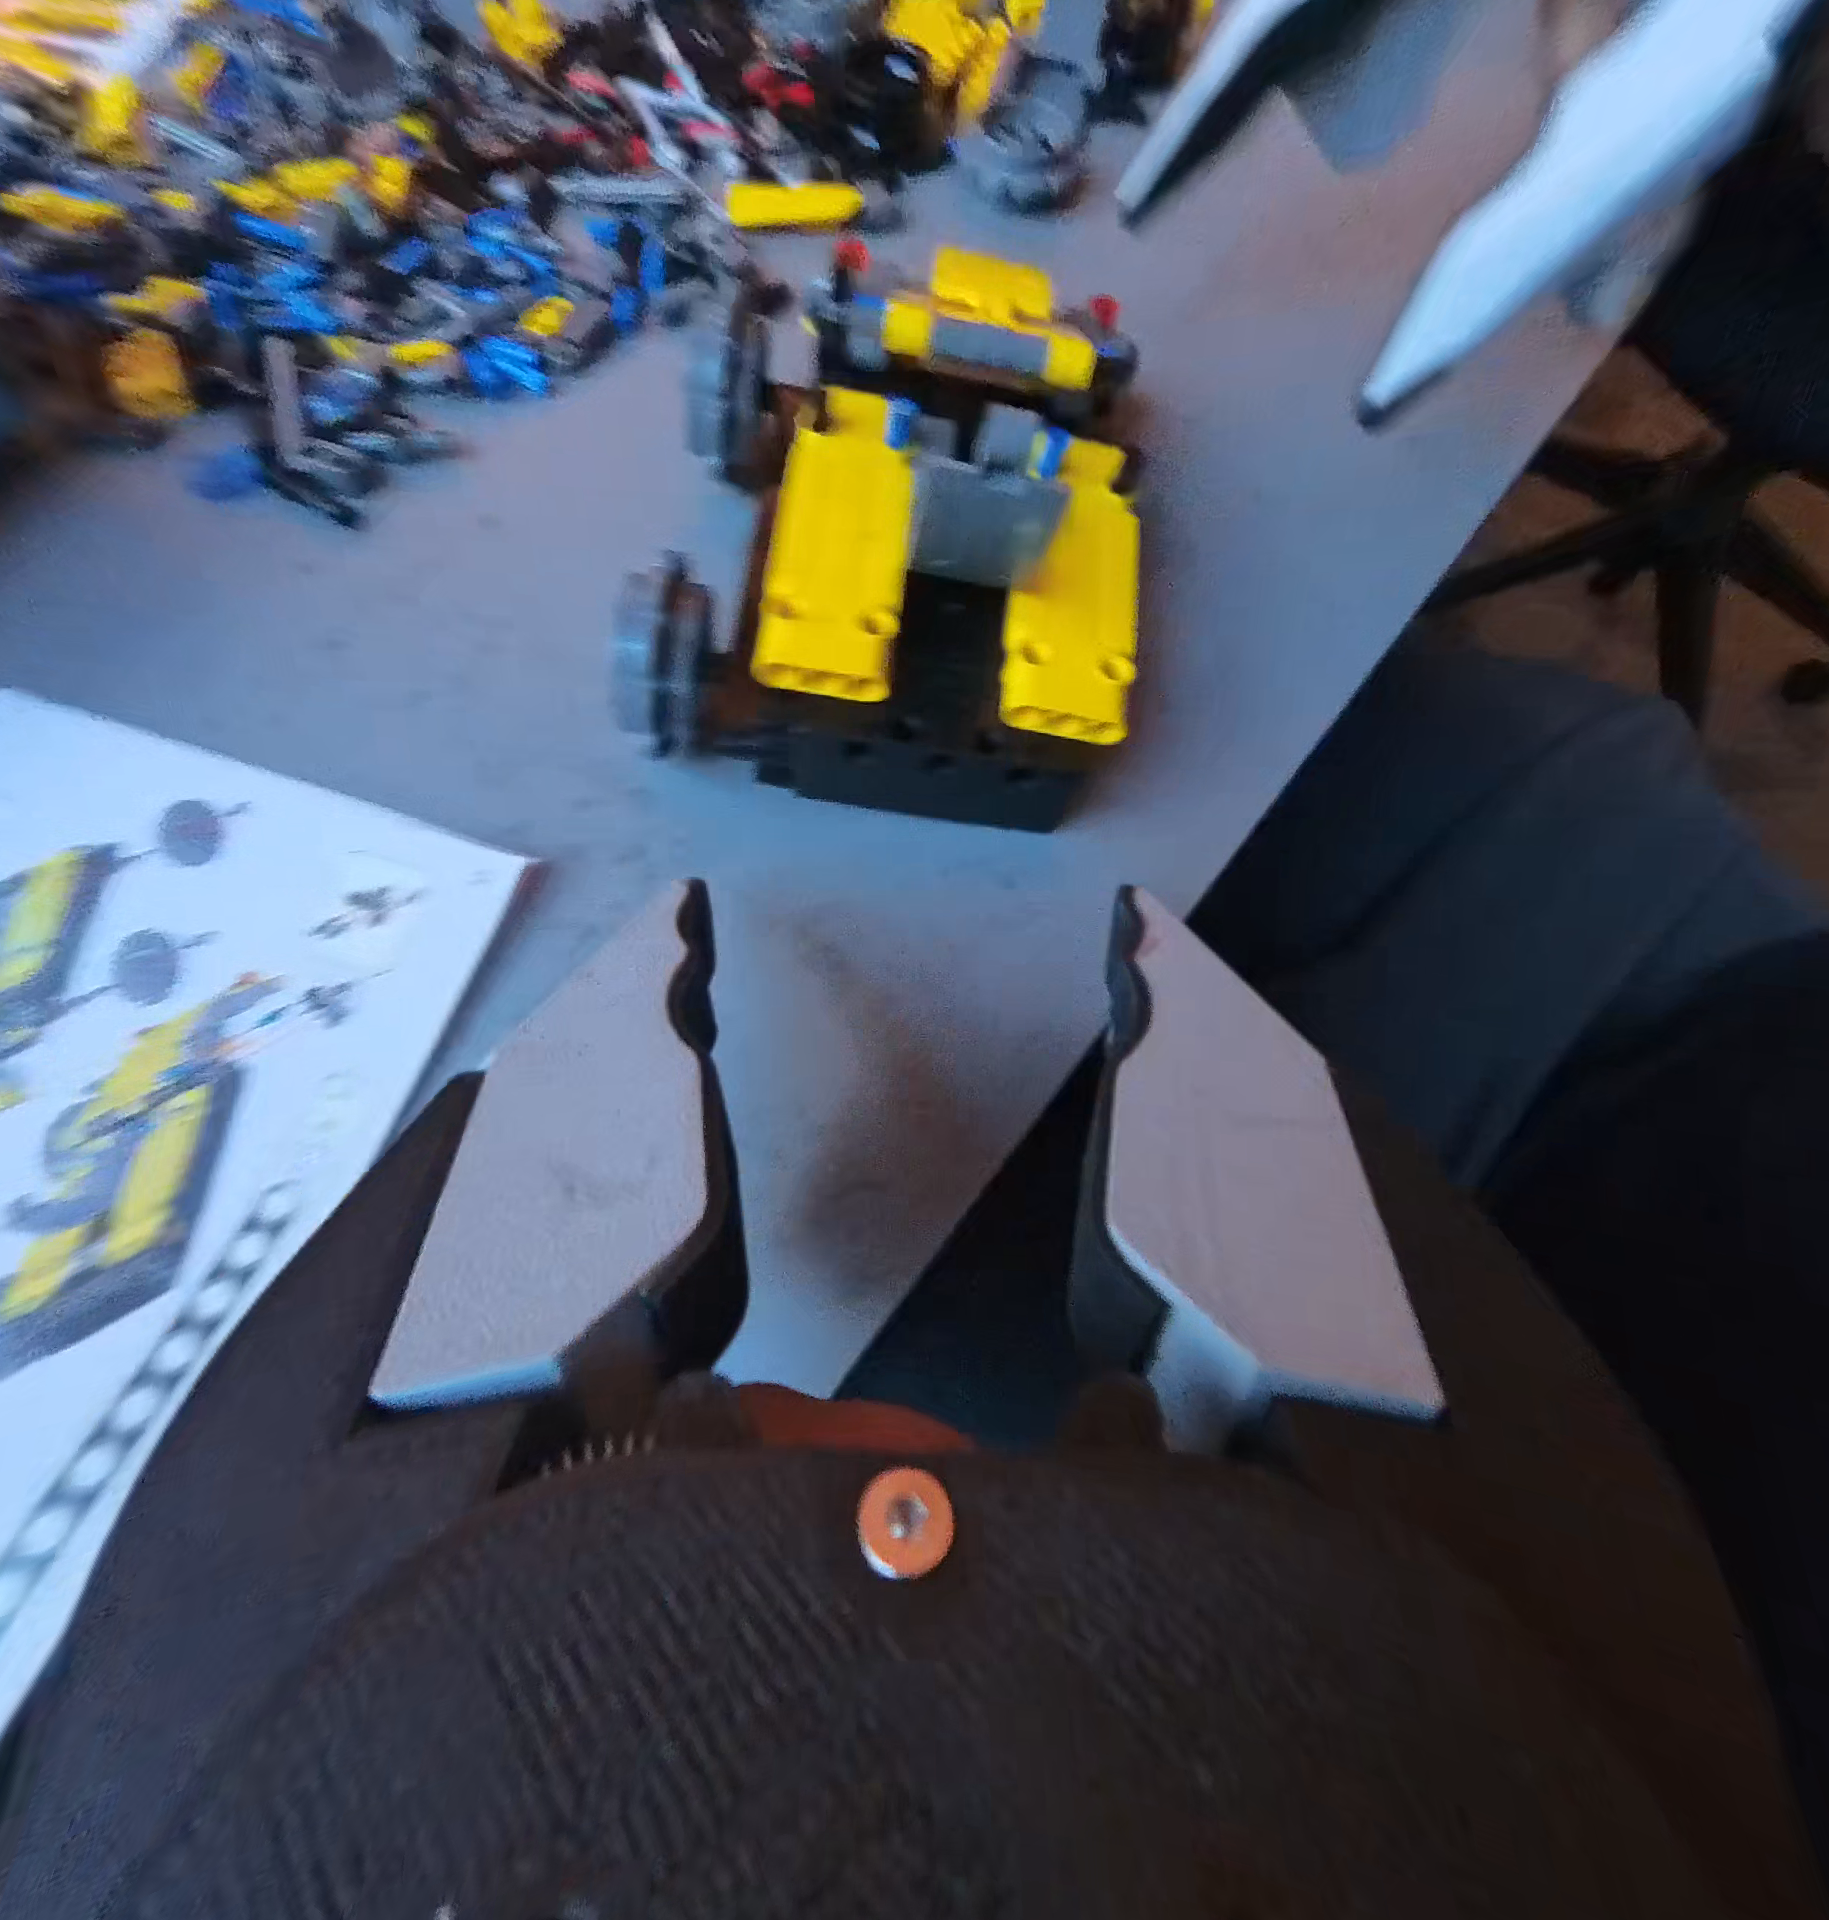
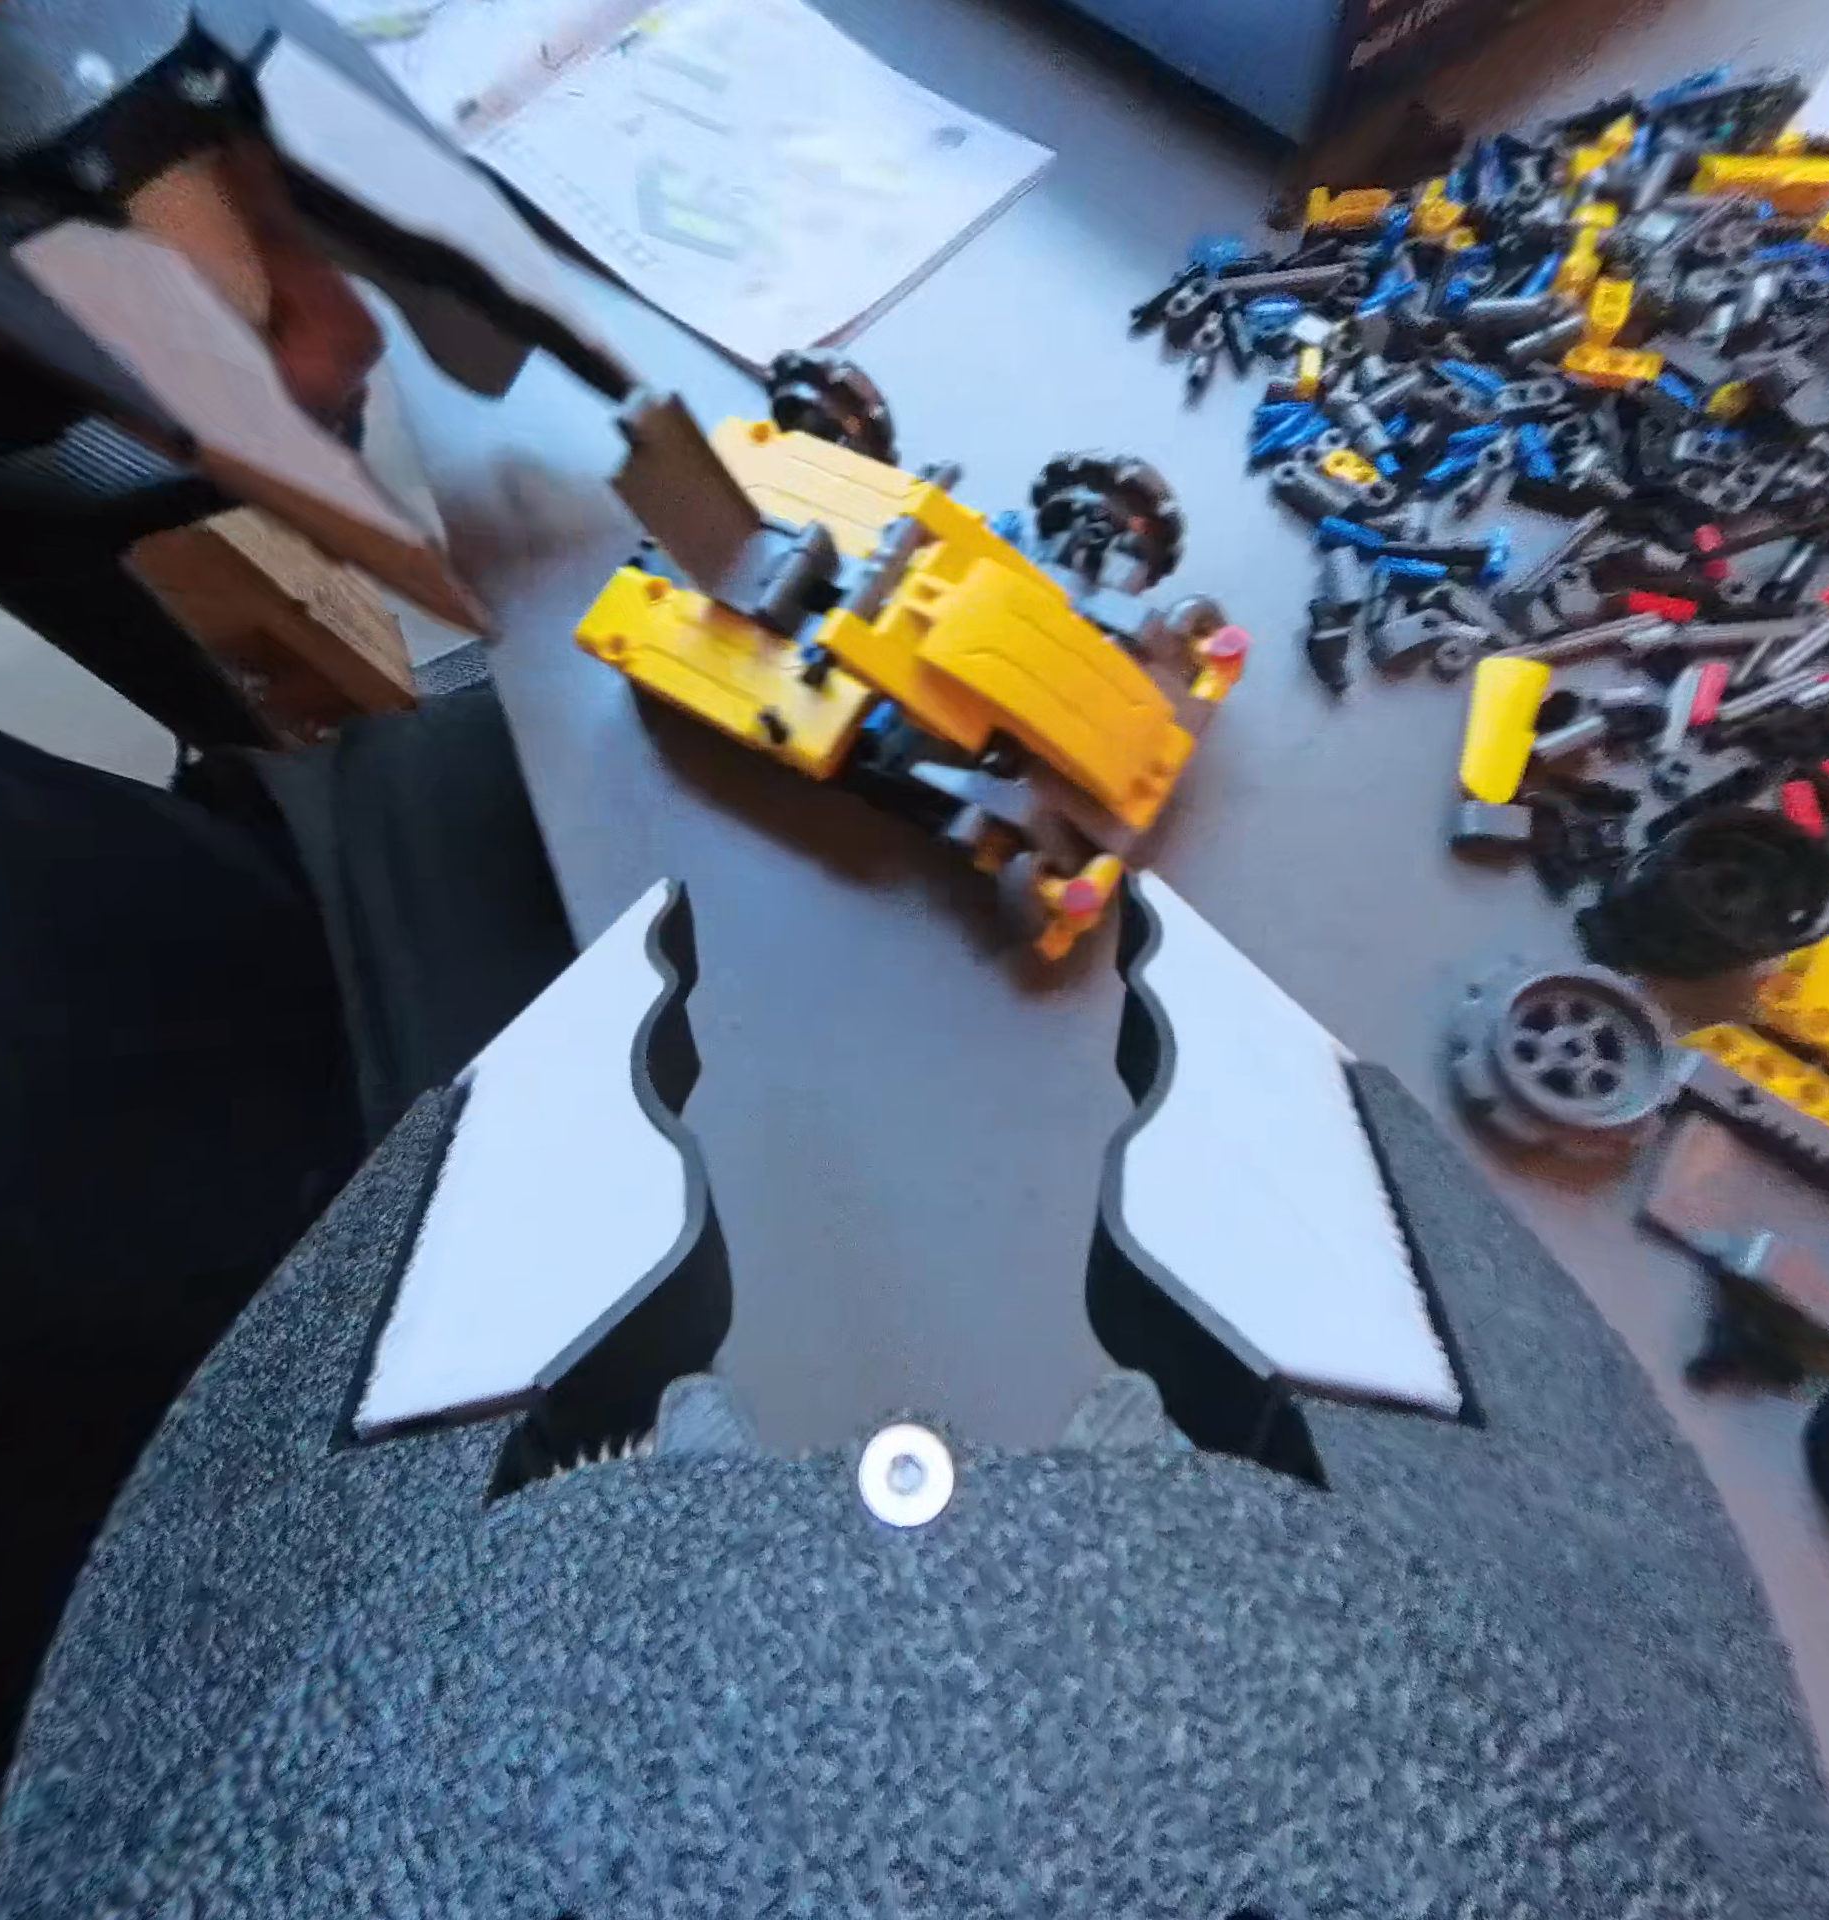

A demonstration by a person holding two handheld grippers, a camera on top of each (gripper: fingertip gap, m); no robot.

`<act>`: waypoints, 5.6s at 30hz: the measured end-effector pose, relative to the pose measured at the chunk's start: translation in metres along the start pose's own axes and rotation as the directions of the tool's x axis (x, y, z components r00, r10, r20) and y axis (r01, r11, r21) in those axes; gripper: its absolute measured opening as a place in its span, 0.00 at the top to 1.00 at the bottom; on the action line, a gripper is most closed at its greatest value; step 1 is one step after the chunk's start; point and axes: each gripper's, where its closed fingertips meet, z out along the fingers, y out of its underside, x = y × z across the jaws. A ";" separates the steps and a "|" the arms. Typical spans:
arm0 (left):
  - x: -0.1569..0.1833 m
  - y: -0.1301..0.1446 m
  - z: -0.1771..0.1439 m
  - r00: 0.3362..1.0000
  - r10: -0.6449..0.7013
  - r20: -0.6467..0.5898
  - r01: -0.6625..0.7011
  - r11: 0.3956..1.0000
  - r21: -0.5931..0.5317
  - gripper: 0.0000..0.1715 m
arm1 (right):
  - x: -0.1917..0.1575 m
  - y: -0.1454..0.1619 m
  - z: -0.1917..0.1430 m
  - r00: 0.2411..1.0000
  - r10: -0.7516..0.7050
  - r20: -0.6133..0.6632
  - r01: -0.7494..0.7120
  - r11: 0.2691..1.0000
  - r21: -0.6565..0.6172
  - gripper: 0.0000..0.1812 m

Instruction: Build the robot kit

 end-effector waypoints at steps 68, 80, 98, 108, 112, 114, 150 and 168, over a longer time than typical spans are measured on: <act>0.096 0.018 0.012 0.928 0.206 -0.309 -0.135 0.962 0.236 0.73 | 0.146 -0.043 0.092 0.994 -0.006 -0.105 -0.042 0.892 -0.450 0.97; 0.097 0.018 0.016 0.931 0.203 -0.304 -0.139 0.966 0.220 0.73 | 0.121 -0.065 0.041 0.987 0.039 -0.157 -0.080 0.961 -0.266 0.98; 0.100 0.020 0.015 0.929 0.200 -0.312 -0.138 0.968 0.210 0.73 | 0.062 0.052 -0.012 0.943 0.193 -0.270 -0.251 0.948 -0.198 0.98; 0.102 0.020 0.017 0.926 0.194 -0.323 -0.132 0.970 0.205 0.72 | 0.058 0.034 -0.019 0.951 0.160 -0.264 -0.192 0.976 -0.099 0.90; 0.101 0.019 0.017 0.929 0.201 -0.312 -0.140 0.968 0.208 0.72 | 0.066 0.020 -0.029 0.948 0.164 -0.272 -0.171 0.985 0.000 0.88; 0.099 0.019 0.018 0.930 0.195 -0.312 -0.135 0.969 0.205 0.72 | 0.072 0.008 -0.036 0.945 0.170 -0.280 -0.160 0.985 0.060 0.88; -0.075 -0.072 0.004 0.991 0.012 0.130 -0.047 0.963 0.267 0.77 | 0.116 -0.035 0.079 0.978 -0.198 -0.067 0.167 0.932 -0.320 1.00; -0.110 -0.057 0.023 0.981 0.015 0.195 -0.041 0.991 0.129 0.77 | 0.106 -0.056 0.054 0.995 -0.084 -0.049 0.078 0.990 -0.117 0.98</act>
